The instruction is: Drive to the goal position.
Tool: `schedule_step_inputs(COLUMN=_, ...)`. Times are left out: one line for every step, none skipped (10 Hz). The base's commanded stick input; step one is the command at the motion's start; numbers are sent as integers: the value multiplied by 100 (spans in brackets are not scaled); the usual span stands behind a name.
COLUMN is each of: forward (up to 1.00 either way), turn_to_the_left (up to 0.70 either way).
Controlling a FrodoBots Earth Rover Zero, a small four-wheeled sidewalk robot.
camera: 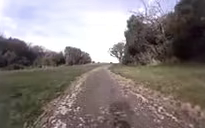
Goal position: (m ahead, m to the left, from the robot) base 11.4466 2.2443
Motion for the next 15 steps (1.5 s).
schedule_step_inputs(forward=85, turn_to_the_left=0)
schedule_step_inputs(forward=85, turn_to_the_left=0)
schedule_step_inputs(forward=85, turn_to_the_left=0)
schedule_step_inputs(forward=85, turn_to_the_left=0)
schedule_step_inputs(forward=85, turn_to_the_left=0)
schedule_step_inputs(forward=85, turn_to_the_left=0)
schedule_step_inputs(forward=85, turn_to_the_left=0)
schedule_step_inputs(forward=85, turn_to_the_left=0)
schedule_step_inputs(forward=85, turn_to_the_left=0)
schedule_step_inputs(forward=85, turn_to_the_left=0)
schedule_step_inputs(forward=85, turn_to_the_left=0)
schedule_step_inputs(forward=85, turn_to_the_left=0)
schedule_step_inputs(forward=85, turn_to_the_left=0)
schedule_step_inputs(forward=85, turn_to_the_left=0)
schedule_step_inputs(forward=85, turn_to_the_left=0)
